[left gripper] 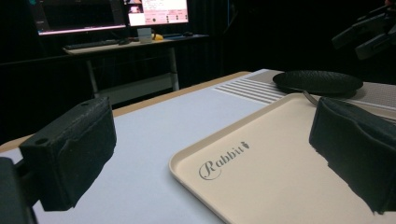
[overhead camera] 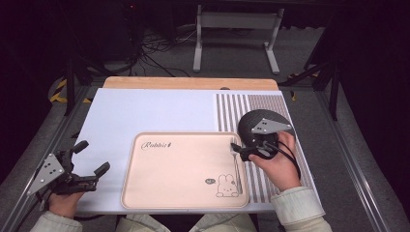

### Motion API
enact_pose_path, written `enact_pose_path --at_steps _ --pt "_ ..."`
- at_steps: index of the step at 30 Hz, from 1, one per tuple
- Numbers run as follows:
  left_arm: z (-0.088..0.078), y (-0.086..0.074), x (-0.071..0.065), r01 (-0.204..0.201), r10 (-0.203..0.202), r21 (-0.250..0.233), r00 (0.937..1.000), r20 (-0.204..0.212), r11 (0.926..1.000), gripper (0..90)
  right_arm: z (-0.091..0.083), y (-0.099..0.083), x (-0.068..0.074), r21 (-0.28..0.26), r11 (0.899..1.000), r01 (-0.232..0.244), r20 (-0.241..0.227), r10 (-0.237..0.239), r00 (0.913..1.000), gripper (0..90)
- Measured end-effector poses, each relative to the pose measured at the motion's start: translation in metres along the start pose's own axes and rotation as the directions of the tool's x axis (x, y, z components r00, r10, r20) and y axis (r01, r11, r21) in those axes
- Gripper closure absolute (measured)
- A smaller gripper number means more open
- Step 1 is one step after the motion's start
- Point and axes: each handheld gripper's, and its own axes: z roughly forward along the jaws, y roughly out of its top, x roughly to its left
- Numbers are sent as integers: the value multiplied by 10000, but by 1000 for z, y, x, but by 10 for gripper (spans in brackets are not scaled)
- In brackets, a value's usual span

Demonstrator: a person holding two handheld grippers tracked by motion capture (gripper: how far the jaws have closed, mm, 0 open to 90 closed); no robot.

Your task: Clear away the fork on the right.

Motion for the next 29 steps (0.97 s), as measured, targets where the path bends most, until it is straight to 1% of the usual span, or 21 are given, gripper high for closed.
enact_pose_path --at_steps 1,6,8,12,15,16,17,19,20,23,24,25,27,29 --pt "0 0 0 -13 13 -19 10000 -2 10000 14 0 0 0 0 10000 0 0 0 10000 109" --pt "0 0 0 -9 9 -14 10000 -1 10000 14 -15 -8 -6 -755 9970 -157 13 159 9999 93" --pt "0 0 0 -1 1 -10 10000 -7 10000 14 -23 -13 -9 -1051 9942 -218 127 233 9996 84" --pt "0 0 0 -5 5 -23 10000 -12 10000 14 -34 -22 -13 -1611 9866 -277 179 310 9994 68" --pt "0 0 -1 -17 17 0 10000 -31 10000 14 -42 -31 -17 -2167 9757 -333 208 387 9990 53" --pt "0 0 -1 -21 21 3 10000 -35 10000 14 -45 -35 -18 -2285 9730 -314 240 378 9990 49" --pt "-1 0 -1 -22 22 5 10000 -37 10000 14 -47 -37 -19 -2310 9725 -307 257 376 9990 45" --pt "-1 0 0 2 -2 -19 10000 -54 10000 14 -51 -48 -22 -2606 9648 -355 195 420 9989 33" --pt "-1 0 0 1 -1 -21 10000 -47 10000 14 -53 -53 -23 -2691 9621 -441 216 518 9984 32" --pt "0 0 -1 -21 21 -19 10000 -18 10000 14 -60 -76 -29 -3131 9479 -592 273 712 9971 22" --pt "0 0 -1 -21 21 -19 10000 -18 10000 14 -62 -82 -30 -3176 9461 -635 318 775 9965 22" --pt "0 0 -1 -28 28 -6 10000 3 10000 14 -62 -82 -30 -3176 9461 -635 318 775 9965 22" --pt "-1 0 -1 8 -8 -91 10000 -2 10000 13 -64 -97 -34 -3403 9382 -627 459 831 9955 22" --pt "-1 0 0 23 -23 -121 10000 -8 9999 13 -66 -109 -37 -3336 9408 -600 500 812 9954 22"
